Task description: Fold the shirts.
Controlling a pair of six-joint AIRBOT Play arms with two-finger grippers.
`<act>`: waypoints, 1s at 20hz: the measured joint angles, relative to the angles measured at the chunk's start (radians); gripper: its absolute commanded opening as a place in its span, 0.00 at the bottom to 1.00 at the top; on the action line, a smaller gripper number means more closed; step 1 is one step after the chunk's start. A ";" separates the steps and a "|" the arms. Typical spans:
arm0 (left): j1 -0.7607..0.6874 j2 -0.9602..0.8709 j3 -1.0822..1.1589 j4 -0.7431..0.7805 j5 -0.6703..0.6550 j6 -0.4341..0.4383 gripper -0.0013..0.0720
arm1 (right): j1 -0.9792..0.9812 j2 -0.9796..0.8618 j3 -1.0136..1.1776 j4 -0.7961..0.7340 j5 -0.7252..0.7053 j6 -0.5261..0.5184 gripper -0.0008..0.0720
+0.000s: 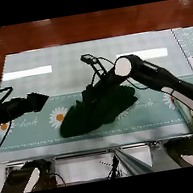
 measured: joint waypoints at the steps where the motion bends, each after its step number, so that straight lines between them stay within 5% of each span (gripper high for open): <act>1: 0.000 -0.005 0.000 -0.001 -0.018 0.000 0.97 | -0.042 0.005 0.011 -0.012 0.045 -0.007 0.88; 9: 0.003 -0.089 -0.184 0.000 -0.124 0.008 0.97 | -0.574 0.328 -0.209 -0.330 0.204 0.058 0.86; 15: 0.038 -0.257 -0.293 0.039 -0.112 0.014 0.97 | -0.779 0.588 -0.686 -0.218 0.153 -0.001 0.86; 20: 0.046 -0.407 -0.307 -0.022 -0.119 0.049 0.97 | -0.809 0.642 -0.867 -0.090 0.116 -0.072 0.86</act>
